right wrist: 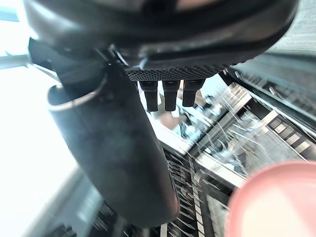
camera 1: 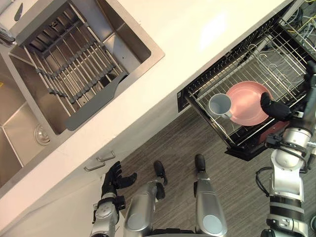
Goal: Walk over to the sink, pick up the cup, carry it to the dishwasher, place the cup inside the dishwasher, then close the dishwasher door
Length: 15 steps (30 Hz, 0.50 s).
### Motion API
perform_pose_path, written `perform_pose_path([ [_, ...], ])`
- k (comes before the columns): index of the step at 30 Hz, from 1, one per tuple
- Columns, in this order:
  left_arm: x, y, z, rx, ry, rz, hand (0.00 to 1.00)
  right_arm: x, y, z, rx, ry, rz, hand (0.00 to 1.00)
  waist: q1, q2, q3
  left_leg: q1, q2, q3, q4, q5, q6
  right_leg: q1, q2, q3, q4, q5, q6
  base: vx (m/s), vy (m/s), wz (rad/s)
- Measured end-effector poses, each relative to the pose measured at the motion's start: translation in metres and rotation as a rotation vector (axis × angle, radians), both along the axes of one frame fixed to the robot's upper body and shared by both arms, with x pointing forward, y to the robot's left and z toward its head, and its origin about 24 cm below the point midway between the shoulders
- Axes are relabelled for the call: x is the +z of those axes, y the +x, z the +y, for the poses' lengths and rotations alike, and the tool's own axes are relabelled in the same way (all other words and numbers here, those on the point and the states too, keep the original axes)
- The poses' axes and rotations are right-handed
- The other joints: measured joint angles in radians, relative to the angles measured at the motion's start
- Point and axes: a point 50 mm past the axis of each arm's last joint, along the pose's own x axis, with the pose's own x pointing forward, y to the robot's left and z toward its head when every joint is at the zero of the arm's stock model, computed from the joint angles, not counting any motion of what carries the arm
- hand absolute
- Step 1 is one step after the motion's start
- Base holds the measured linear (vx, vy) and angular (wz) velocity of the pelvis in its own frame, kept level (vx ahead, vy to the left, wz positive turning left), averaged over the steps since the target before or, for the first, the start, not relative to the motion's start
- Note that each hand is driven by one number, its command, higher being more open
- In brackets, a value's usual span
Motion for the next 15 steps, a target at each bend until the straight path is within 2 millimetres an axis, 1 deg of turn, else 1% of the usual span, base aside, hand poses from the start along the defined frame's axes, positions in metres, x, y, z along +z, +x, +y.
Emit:
perform_pose_path([
  [2, 0.000, 0.000, 0.001, 0.003, 0.000, -0.002, 0.90, -0.011, -0.019, -0.004, -0.033, 0.042, -0.005, 0.90, 0.001, -0.007, -0.001, 0.010, 0.005, 0.001, 0.000, -0.007, 0.000, 0.013, 0.003, -0.005, -0.005, -0.001, -0.002, 0.04, -0.009, -0.02],
  [3, 0.001, 0.000, 0.001, 0.006, 0.000, -0.004, 0.90, -0.014, -0.024, -0.005, -0.043, 0.060, -0.002, 0.90, 0.001, -0.010, -0.001, 0.012, 0.006, 0.001, 0.000, -0.007, -0.001, 0.015, 0.004, -0.007, -0.005, -0.003, -0.003, 0.04, -0.013, -0.01],
  [5, 0.006, 0.004, 0.004, 0.020, 0.001, -0.029, 0.90, -0.034, -0.042, -0.011, -0.090, 0.163, 0.017, 0.90, 0.002, -0.026, -0.003, 0.014, 0.013, 0.002, 0.004, -0.013, -0.005, 0.021, 0.003, -0.014, -0.005, -0.006, -0.007, 0.04, -0.009, 0.03],
  [6, 0.007, 0.005, 0.004, 0.019, 0.001, -0.036, 0.90, -0.040, -0.047, -0.013, -0.104, 0.196, 0.022, 0.90, 0.002, -0.030, -0.003, 0.015, 0.015, 0.002, 0.009, -0.015, -0.005, 0.025, 0.004, -0.017, -0.004, -0.008, -0.008, 0.04, -0.007, 0.07],
  [8, 0.007, 0.005, 0.002, 0.016, -0.006, -0.039, 0.90, -0.061, -0.066, -0.019, -0.126, 0.359, 0.009, 0.90, 0.002, -0.037, -0.007, 0.031, 0.028, 0.006, 0.031, -0.032, -0.009, 0.051, 0.009, -0.025, 0.002, -0.020, -0.011, 0.04, -0.014, 0.05],
  [10, 0.007, 0.005, 0.002, 0.017, -0.008, -0.038, 0.90, -0.075, -0.074, -0.022, -0.133, 0.449, 0.014, 0.90, 0.003, -0.047, -0.014, 0.033, 0.037, 0.010, 0.047, -0.046, -0.012, 0.053, 0.013, -0.025, 0.020, -0.034, -0.014, 0.02, -0.010, 0.00],
  [12, 0.007, 0.005, 0.003, 0.014, -0.014, -0.037, 0.90, -0.096, -0.084, -0.025, -0.143, 0.569, 0.038, 0.90, 0.005, -0.065, -0.024, 0.035, 0.047, 0.013, 0.069, -0.063, -0.014, 0.053, 0.019, -0.028, 0.050, -0.055, -0.017, 0.00, 0.000, 0.00],
  [15, 0.006, 0.004, 0.003, 0.019, -0.020, -0.034, 0.90, -0.109, -0.089, -0.026, -0.130, 0.671, 0.031, 0.90, 0.008, -0.071, -0.027, 0.035, 0.057, 0.020, 0.096, -0.083, -0.016, 0.053, 0.023, -0.030, 0.077, -0.075, -0.019, 0.00, 0.000, 0.00],
])
